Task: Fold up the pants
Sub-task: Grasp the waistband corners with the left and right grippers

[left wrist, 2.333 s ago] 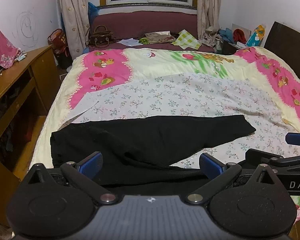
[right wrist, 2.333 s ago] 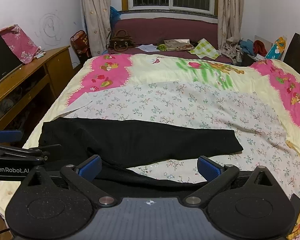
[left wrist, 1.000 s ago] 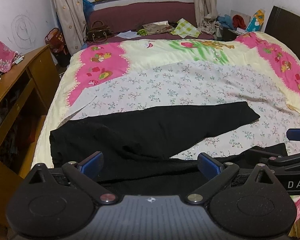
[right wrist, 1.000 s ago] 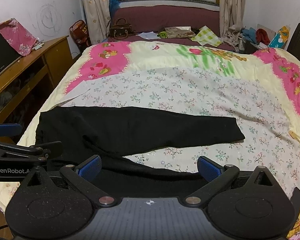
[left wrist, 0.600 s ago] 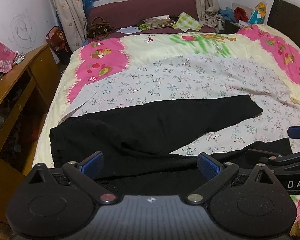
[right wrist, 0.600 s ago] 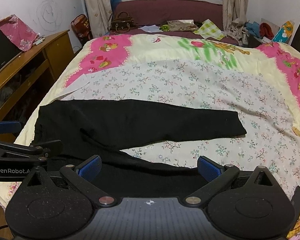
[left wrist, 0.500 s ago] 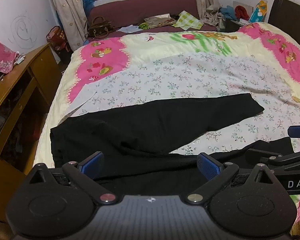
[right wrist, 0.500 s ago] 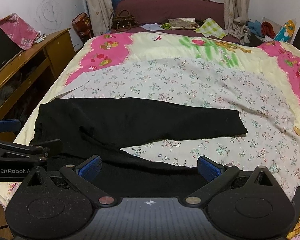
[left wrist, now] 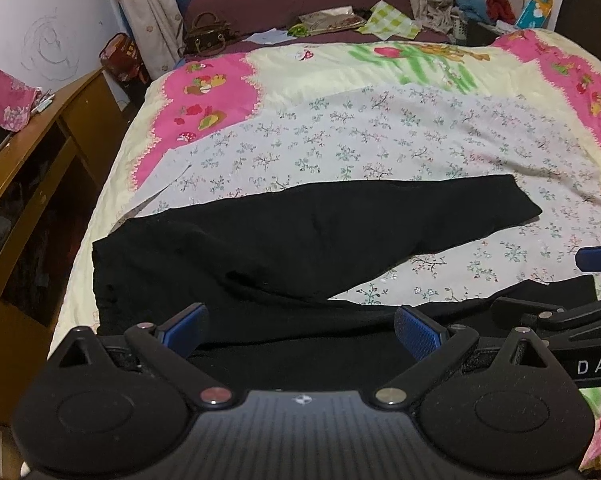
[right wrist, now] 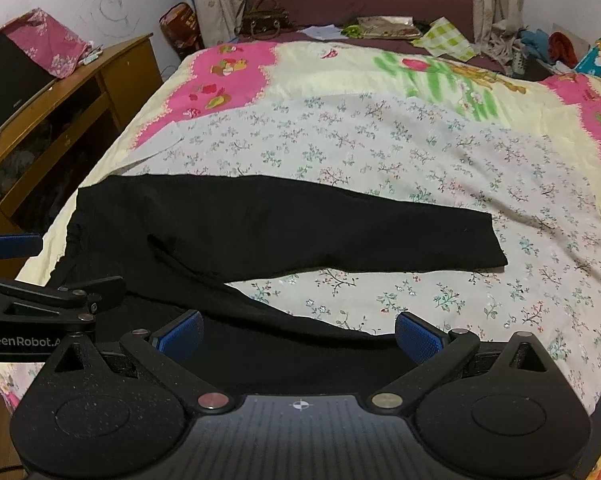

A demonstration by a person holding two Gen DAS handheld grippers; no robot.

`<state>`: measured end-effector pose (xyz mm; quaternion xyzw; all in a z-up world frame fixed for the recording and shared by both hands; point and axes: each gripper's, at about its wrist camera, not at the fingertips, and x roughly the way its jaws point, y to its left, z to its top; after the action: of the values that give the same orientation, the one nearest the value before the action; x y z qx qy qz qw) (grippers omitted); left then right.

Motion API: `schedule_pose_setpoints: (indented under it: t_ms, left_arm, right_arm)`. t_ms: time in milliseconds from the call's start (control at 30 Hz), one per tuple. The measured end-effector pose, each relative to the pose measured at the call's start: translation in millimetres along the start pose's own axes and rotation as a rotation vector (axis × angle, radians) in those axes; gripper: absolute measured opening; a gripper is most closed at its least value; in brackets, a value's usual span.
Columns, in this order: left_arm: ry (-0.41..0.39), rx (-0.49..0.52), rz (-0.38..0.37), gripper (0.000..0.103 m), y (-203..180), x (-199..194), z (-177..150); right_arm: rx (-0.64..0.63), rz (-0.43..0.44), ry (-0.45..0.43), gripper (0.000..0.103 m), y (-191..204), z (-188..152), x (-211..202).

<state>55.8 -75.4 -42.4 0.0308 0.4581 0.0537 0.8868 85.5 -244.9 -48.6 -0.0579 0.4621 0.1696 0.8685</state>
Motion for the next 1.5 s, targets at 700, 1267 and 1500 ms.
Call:
schedule_pose_setpoints:
  t_ms: [700, 1267, 1500]
  left_arm:
    - [0.109, 0.042, -0.069, 0.103, 21, 90, 26]
    - [0.065, 0.177, -0.143, 0.103, 68, 195, 89]
    - [0.017, 0.361, -0.177, 0.103, 88, 248, 107]
  right_arm:
    - [-0.043, -0.016, 0.119, 0.090, 6, 32, 76]
    - [-0.277, -0.002, 0.069, 0.088, 29, 109, 172]
    - [-0.471, 0.046, 0.081, 0.084, 13, 148, 228]
